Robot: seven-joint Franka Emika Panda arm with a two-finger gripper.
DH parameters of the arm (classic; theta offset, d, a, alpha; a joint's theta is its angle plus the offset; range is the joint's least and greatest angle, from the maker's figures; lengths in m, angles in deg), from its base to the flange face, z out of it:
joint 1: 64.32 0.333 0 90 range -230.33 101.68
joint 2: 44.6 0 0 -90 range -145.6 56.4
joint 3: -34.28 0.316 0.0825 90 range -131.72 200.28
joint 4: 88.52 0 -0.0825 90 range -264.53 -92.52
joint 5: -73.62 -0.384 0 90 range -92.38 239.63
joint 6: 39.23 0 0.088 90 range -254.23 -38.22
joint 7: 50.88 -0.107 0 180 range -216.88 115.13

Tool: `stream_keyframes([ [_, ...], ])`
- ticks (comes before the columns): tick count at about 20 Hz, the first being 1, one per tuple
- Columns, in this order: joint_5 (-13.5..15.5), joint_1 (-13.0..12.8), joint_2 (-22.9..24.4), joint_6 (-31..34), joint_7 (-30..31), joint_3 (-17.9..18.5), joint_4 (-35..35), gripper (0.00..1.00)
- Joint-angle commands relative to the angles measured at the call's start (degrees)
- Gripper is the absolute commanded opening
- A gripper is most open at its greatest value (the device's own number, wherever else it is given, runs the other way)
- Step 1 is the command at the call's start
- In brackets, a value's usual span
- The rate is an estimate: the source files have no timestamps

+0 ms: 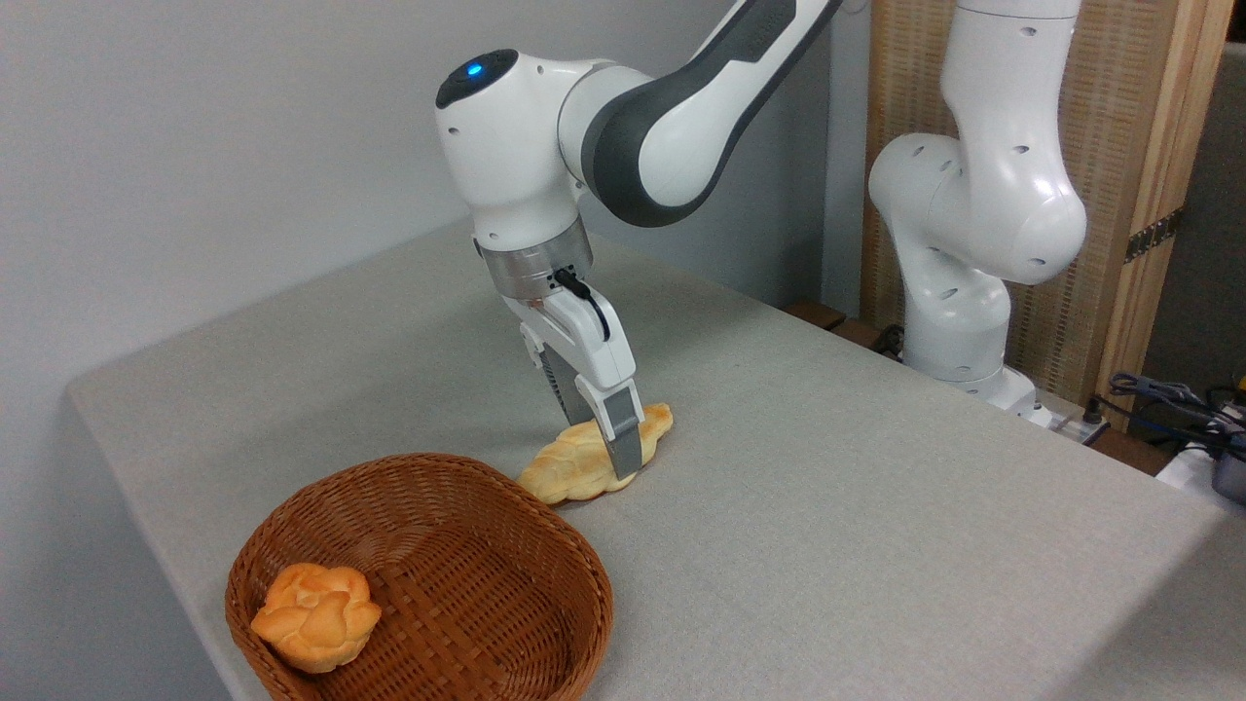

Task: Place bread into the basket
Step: 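Close the gripper around the middle of the braided roll, then lift the braided roll and carry it toward the wicker basket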

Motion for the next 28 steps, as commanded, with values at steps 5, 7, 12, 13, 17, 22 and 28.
stream_keyframes([
  [5, -0.7, -0.4, 0.3, 1.0, -1.3, 0.8, 0.2, 0.44],
  [7, -0.7, -0.2, 0.4, 1.0, -1.3, 0.8, 0.2, 0.45],
  [12, -0.6, -0.2, 1.5, 3.8, -1.1, 0.8, 1.8, 0.45],
  [13, -0.5, -0.4, 2.4, 4.9, -1.1, 0.7, 2.2, 0.45],
  [17, 0.2, -1.5, 3.1, 9.2, -0.9, -0.5, 5.5, 0.45],
  [22, 5.1, -1.8, 3.2, 8.3, -1.1, 0.1, 11.9, 0.53],
  [28, 4.8, -1.0, 1.6, -6.9, -1.2, 2.9, 12.2, 0.57],
])
